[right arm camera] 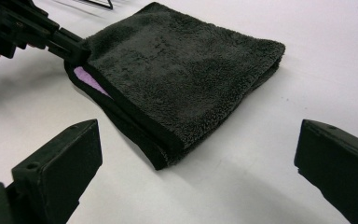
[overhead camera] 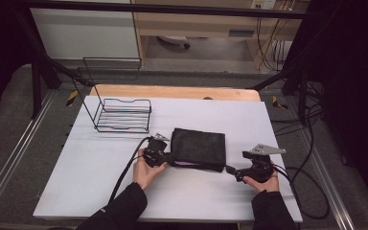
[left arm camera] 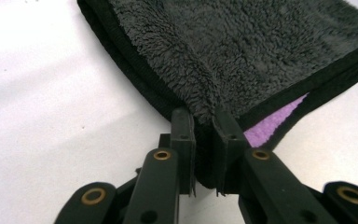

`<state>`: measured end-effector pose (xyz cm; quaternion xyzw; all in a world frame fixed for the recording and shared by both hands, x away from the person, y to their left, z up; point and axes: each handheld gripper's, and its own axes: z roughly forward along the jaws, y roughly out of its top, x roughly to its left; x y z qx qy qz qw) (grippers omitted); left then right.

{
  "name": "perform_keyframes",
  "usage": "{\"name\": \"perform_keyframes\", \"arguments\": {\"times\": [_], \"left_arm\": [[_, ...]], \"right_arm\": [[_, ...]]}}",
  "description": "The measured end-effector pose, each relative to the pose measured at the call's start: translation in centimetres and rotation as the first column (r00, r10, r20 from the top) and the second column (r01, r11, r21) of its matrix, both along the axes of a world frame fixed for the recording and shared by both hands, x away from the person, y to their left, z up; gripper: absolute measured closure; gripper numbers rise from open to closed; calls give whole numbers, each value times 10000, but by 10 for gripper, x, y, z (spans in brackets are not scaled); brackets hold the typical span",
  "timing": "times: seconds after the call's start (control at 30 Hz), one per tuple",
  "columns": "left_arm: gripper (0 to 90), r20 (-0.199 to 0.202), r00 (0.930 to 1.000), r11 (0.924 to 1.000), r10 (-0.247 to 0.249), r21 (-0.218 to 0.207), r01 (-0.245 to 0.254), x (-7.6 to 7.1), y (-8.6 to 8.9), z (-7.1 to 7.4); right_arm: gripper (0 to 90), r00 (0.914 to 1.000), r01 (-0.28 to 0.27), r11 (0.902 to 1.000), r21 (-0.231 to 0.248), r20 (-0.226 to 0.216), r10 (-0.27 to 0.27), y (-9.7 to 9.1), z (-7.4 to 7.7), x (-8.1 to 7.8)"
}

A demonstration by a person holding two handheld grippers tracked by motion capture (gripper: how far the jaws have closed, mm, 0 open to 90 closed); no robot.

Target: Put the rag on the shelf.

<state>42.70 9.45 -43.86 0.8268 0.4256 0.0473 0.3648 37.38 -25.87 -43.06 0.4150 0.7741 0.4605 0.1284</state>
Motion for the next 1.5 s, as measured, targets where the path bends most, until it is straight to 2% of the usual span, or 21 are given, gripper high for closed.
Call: {"name": "perform_keyframes", "arguments": {"times": [0.2,0.4,0.73,0.93,1.13,1.23,1.3,1.33,1.37,1.4,1.43,1.5], "left_arm": [[809,261,9995,9997,-180,-135,183,-7,1,11],[811,348,9982,9988,-496,65,495,-20,-1,20],[812,409,9959,9966,-811,158,805,-41,2,23],[812,305,9956,9959,-890,165,885,-58,3,20],[803,296,9952,9952,-938,300,929,-62,2,14],[777,237,9941,9935,-1058,439,1047,-61,5,14],[684,127,9933,9918,-1151,581,1142,-60,7,15],[684,168,9926,9906,-1199,689,1185,-60,10,18],[583,257,9927,9903,-1181,768,1158,-59,13,21],[542,542,9933,9921,-1018,786,973,-55,19,27],[507,542,9933,9921,-1018,786,973,-55,19,27],[445,904,9929,9942,-775,816,702,-45,25,33]], "right_arm": [[15,10000,-16,10000,-1,-20,16,1,0,0],[15,10000,-52,10000,-14,14,52,1,-1,0],[28,10000,-38,10000,-73,9,38,3,0,-1],[101,9998,191,9996,-194,-109,-193,11,0,-1],[196,9990,344,9990,-283,-289,-352,22,-4,1],[200,9989,344,9988,-350,-308,-355,24,-5,1],[206,9988,378,9989,-280,-303,-386,25,-6,2],[206,9988,378,9989,-280,-303,-386,25,-6,2],[219,9986,469,9984,-321,-248,-477,25,-6,2],[231,9984,506,9982,-329,-221,-513,25,-6,2],[240,9982,547,9980,-320,-210,-553,25,-6,3],[257,9972,684,9972,-300,-274,-692,26,-7,4]]}}
